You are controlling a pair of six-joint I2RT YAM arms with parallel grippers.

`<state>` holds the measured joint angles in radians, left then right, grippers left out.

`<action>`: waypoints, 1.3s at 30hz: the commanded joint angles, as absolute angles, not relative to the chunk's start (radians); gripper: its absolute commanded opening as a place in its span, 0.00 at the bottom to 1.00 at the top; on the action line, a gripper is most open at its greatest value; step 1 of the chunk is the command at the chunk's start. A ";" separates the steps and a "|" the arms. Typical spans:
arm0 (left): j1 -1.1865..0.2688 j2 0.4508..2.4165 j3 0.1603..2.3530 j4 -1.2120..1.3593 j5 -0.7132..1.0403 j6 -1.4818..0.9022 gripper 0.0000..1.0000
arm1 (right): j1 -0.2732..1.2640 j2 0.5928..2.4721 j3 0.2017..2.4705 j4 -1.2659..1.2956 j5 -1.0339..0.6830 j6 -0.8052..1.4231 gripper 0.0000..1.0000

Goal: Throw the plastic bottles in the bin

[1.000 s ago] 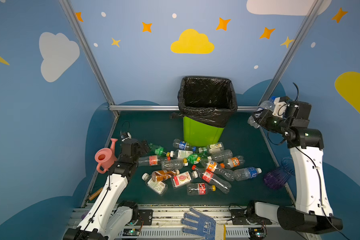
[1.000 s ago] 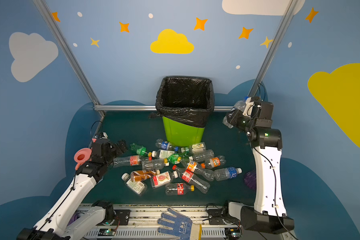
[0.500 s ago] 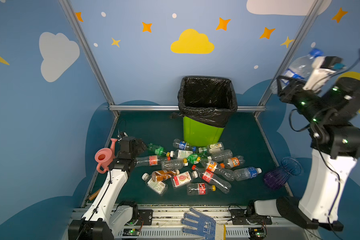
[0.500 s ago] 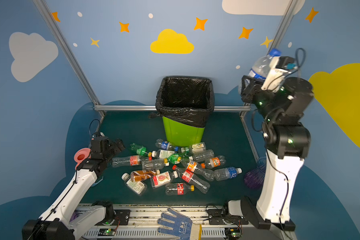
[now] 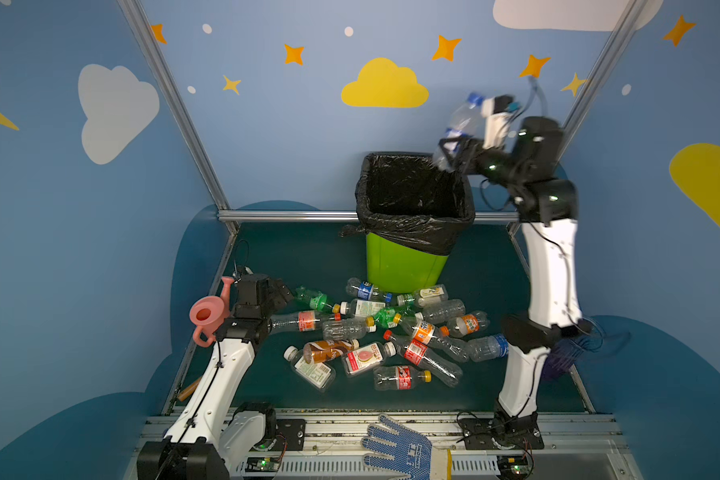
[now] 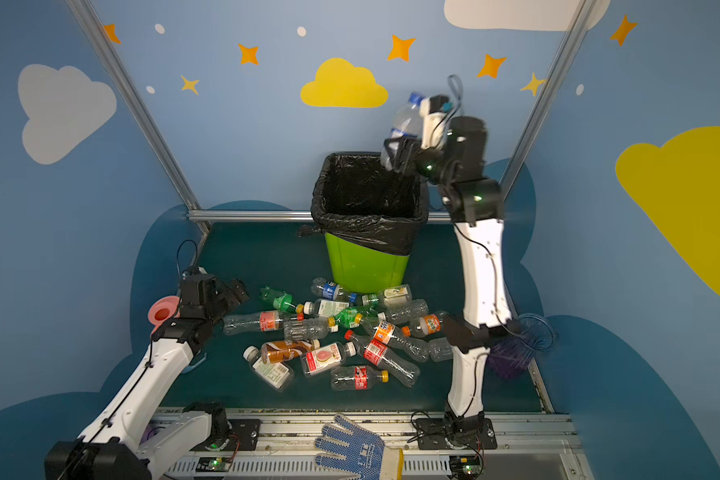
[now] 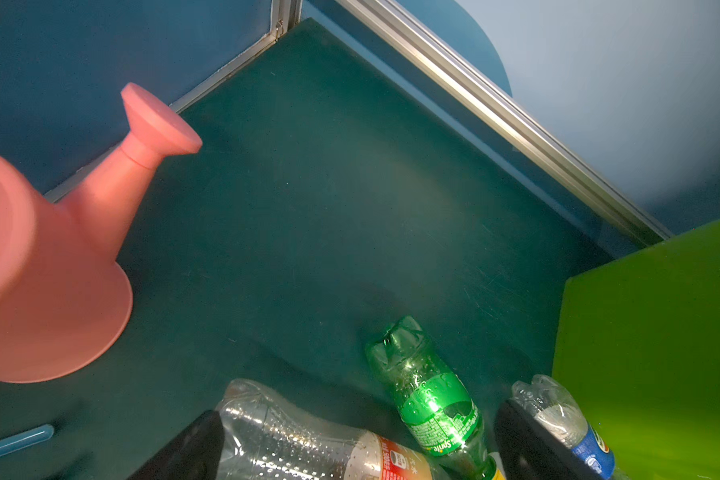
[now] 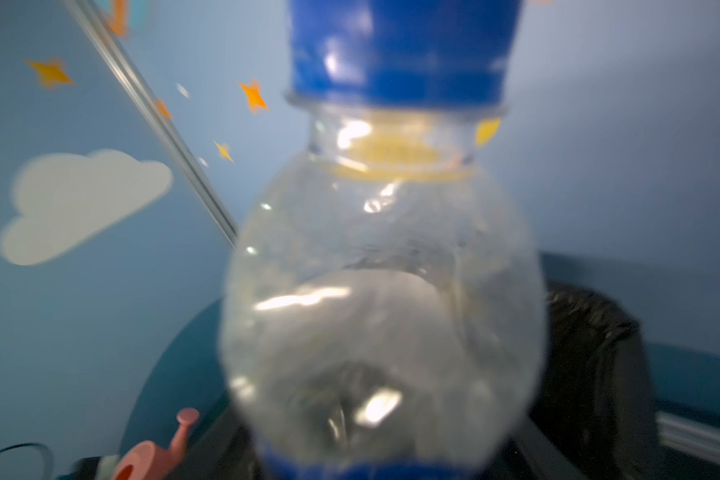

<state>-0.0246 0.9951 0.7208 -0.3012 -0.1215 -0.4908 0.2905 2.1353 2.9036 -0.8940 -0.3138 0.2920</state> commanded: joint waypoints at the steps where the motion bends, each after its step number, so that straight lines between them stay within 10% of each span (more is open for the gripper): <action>1: -0.017 0.956 0.749 -0.342 -0.139 -0.481 1.00 | 0.285 1.985 2.966 -1.034 -0.297 0.271 0.79; 5: -0.015 0.914 0.740 -0.349 -0.145 -0.477 1.00 | 0.282 1.568 2.350 -0.595 -0.213 0.288 0.89; 24: -0.016 0.935 0.696 -0.349 -0.048 -0.480 1.00 | 0.119 1.288 1.857 -0.607 -0.203 0.318 0.94; 39: -0.014 1.321 0.872 -0.327 0.291 -0.567 0.97 | -0.103 1.116 1.201 -0.540 -0.300 0.435 0.94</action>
<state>-0.0196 1.2800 0.8322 -0.3248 0.1844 -0.5594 -0.0872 1.1252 1.2552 -0.5644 -0.2749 0.4141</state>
